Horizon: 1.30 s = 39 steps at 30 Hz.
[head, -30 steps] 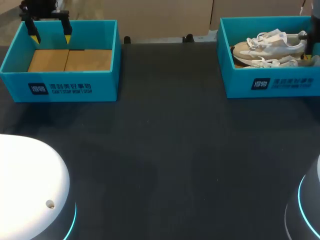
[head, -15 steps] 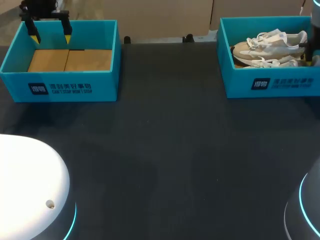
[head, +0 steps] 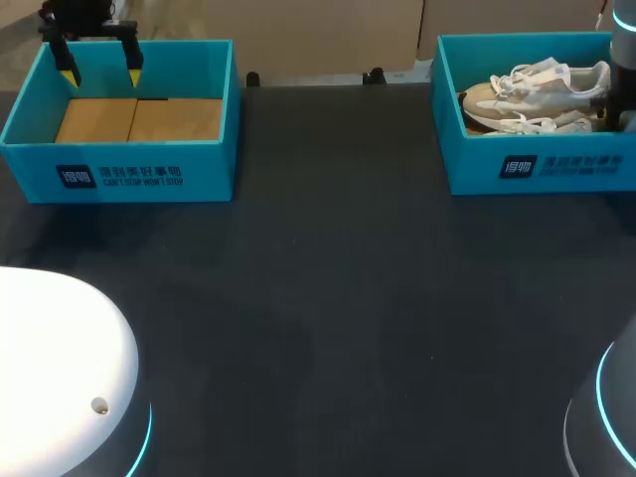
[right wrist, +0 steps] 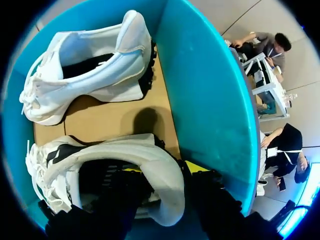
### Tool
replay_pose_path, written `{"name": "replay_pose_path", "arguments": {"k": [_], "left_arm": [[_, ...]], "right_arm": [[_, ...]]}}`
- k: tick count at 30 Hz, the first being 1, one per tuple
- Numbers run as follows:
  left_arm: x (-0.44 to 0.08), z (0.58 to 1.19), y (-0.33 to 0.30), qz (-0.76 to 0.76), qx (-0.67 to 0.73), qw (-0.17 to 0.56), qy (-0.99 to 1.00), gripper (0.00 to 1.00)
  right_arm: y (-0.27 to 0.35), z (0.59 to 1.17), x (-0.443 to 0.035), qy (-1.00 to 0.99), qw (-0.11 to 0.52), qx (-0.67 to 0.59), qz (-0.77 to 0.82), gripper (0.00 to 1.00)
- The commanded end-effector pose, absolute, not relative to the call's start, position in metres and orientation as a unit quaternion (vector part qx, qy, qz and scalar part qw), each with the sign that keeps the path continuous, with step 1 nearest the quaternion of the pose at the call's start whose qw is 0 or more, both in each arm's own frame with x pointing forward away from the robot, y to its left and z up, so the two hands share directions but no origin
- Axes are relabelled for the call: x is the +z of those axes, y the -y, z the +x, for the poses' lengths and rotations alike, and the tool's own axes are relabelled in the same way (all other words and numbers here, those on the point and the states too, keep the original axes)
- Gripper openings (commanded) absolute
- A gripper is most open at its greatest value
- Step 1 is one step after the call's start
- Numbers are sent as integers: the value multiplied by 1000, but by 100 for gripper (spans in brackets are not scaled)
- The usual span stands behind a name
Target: Take the shoe out of the shoebox, open the shoe tongue, remove and reinsert the insole, then place the shoe into the shoebox
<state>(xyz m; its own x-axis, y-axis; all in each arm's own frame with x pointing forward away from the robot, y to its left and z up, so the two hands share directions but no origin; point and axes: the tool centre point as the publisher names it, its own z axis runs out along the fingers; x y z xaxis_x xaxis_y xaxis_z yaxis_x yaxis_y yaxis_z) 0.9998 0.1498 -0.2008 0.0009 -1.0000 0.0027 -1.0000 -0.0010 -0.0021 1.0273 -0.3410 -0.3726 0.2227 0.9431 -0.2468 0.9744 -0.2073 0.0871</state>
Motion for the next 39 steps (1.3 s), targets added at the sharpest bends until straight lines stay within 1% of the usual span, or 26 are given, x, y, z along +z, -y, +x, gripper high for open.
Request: {"name": "replay_pose_path", "arguments": {"k": [1, 2, 3, 8, 12, 25, 39], "left_arm": [[-201, 1000, -150, 707, 1, 0, 707, 100], [-201, 1000, -150, 707, 1, 0, 707, 100], [-201, 1000, -150, 707, 1, 0, 707, 100], [-201, 1000, -150, 707, 1, 0, 707, 100], [-201, 1000, -150, 707, 1, 0, 707, 100], [-201, 1000, -150, 707, 1, 0, 707, 100], [-201, 1000, -150, 707, 1, 0, 707, 100]], "right_arm": [[341, 1035, -379, -621, 107, -83, 772, 28], [341, 1035, -379, -621, 108, -84, 772, 11], [341, 1034, -378, -621, 108, -84, 772, 0], [343, 1031, -368, -613, 112, -86, 777, 0], [341, 1027, -353, -617, 135, -106, 768, 0], [325, 1012, -276, -633, 154, -110, 751, 0], [312, 1010, -190, -628, 170, -103, 752, 0]]}}
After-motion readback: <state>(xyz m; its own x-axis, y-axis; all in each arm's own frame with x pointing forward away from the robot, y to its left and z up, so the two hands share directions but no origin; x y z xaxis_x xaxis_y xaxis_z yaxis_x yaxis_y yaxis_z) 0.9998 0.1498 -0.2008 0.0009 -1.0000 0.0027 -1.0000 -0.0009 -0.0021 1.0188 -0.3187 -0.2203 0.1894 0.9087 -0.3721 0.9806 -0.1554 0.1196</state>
